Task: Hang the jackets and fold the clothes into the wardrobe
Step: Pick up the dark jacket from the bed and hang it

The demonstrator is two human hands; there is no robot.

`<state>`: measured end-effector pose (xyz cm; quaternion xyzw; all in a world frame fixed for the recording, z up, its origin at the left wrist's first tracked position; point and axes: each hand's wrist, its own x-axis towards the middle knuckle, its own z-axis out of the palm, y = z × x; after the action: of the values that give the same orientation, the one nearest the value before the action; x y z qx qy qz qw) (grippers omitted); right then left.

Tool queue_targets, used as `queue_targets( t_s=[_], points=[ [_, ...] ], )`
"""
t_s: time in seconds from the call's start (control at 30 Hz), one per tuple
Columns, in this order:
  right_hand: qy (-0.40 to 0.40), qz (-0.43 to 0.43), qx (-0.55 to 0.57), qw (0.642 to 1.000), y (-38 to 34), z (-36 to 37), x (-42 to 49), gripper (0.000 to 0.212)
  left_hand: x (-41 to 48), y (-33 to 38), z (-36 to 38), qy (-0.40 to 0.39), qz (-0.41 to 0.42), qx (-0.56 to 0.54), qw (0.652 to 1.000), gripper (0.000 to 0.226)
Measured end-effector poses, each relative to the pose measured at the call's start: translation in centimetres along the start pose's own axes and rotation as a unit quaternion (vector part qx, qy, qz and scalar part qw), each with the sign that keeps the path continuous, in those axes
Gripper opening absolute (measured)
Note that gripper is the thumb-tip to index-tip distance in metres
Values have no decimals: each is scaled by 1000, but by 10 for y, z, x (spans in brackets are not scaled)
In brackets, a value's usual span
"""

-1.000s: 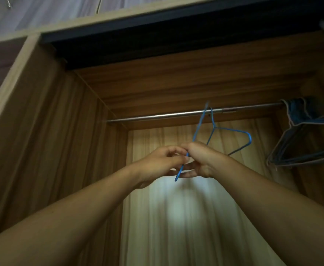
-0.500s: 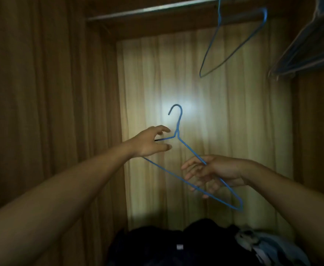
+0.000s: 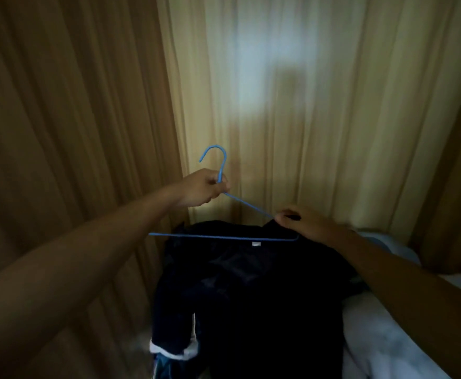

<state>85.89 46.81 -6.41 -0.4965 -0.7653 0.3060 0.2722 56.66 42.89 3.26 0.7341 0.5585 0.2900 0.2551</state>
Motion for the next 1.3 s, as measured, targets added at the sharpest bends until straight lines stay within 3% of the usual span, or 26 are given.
queue_targets(
  t_s=[0.13,0.2,0.3,0.4,0.67,0.83,0.9,0.97,1.03,1.1,1.17,1.2,1.3],
  points=[
    [-5,74,-217,973,73,10,-8,79,-2,-31,21,8,-40,-17,999,24],
    [24,70,-276,958,93,20,-10,71,-3,-39,39,-1,-64,-23,998,23],
    [144,63,-274,949,81,29,-6,41,-3,-43,63,-17,-74,-44,996,24],
    [179,65,-197,962,48,22,1,10,2,-37,82,10,-42,-36,998,25],
    [132,52,-111,984,-45,2,2,23,21,-6,125,85,41,6,996,34],
    [98,63,-41,992,-68,-7,-3,15,20,15,141,91,116,7,989,18],
    [48,69,54,995,-69,-16,-7,14,22,17,136,94,119,-44,987,13],
    [-3,57,72,996,-66,-24,-9,15,22,15,128,111,105,-128,980,17],
    [-45,39,30,998,-61,-28,-9,24,21,12,120,117,73,-200,970,20],
    [-65,-6,-109,992,-54,-26,-7,40,18,7,114,112,45,-243,963,17],
    [-22,-83,-344,935,-42,-17,-4,50,15,3,113,109,32,-276,954,18],
    [7,-112,-391,913,-38,-12,-4,53,13,1,113,104,30,-290,951,19],
    [11,-151,-296,943,-20,2,-1,46,11,-11,114,83,39,-277,956,20]
  ],
)
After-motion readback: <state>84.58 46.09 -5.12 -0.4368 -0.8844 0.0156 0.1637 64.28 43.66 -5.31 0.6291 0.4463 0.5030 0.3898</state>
